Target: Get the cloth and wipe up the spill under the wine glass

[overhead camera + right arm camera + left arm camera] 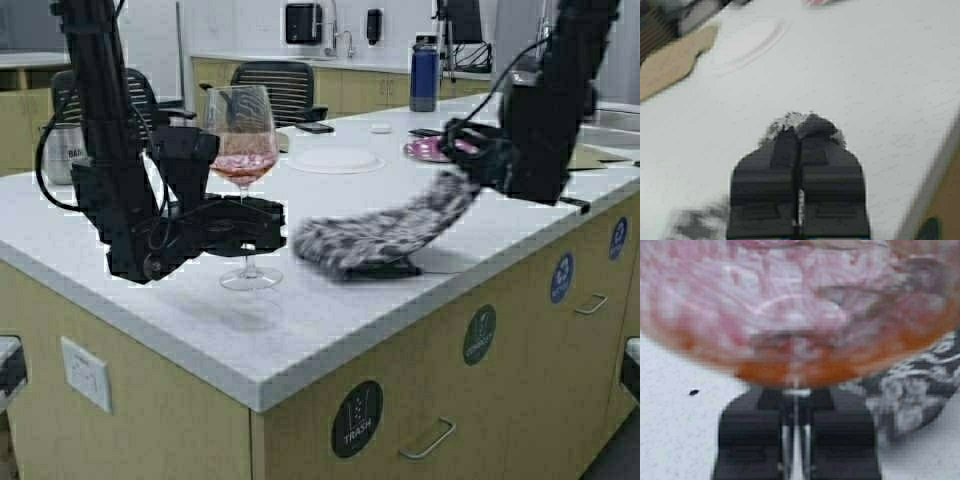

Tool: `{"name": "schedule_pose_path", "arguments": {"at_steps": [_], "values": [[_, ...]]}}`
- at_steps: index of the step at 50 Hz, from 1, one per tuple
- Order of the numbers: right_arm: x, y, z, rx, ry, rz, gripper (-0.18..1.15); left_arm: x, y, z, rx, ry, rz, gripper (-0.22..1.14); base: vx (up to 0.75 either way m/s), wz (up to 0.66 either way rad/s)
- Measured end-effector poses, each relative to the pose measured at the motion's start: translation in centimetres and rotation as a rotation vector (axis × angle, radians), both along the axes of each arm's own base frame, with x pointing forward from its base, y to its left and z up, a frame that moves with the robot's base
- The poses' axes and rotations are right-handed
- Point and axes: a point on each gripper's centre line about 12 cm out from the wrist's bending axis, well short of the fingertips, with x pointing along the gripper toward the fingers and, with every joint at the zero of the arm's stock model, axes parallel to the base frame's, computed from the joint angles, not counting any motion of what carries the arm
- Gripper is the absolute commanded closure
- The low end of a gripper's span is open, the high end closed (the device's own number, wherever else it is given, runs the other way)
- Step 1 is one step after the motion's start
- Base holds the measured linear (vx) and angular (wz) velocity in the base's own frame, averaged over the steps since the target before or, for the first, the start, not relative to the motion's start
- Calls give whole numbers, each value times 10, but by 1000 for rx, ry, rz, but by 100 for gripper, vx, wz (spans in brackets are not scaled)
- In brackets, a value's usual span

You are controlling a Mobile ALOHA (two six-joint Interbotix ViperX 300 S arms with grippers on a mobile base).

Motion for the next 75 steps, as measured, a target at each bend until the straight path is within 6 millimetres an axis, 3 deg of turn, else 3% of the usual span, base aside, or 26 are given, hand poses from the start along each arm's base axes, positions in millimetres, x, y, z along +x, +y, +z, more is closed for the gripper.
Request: {"name": "schedule_pose_path", "arguments": {"at_steps": [5, 9, 21, 36, 42, 48, 60, 64, 75], "values": [[-2, -20, -1, 42, -12, -74, 91, 3, -2, -2, 0, -7, -1, 60, 0, 0], [-4, -25, -1, 62, -17, -89, 91, 5, -2, -8, 2, -3, 0, 57, 0, 0], [-6, -24, -2, 72, -16, -85, 91, 11, -4, -20, 3, -4, 3, 40, 0, 0], [-8, -25, -3, 66, -11, -77, 91, 13, -4, -29, 14, -3, 10, 1, 0, 0], [-8, -23, -4, 63, -9, -64, 91, 11, -1, -30, 37, -9, 21, -5, 0, 0], [-15, -23, -7, 52, 11, -50, 91, -5, 6, -33, 46, -3, 22, -5, 0, 0], [-57, -27, -24, 0, 125, 3, 91, -58, 29, -28, 28, 16, 24, -5, 0, 0], [-69, -22, -22, -23, 146, 74, 91, -80, 38, -25, 48, 66, 22, -5, 0, 0], [-87, 1, -2, -90, 130, 308, 91, -111, 52, -1, 65, 118, 22, -5, 0, 0]]}}
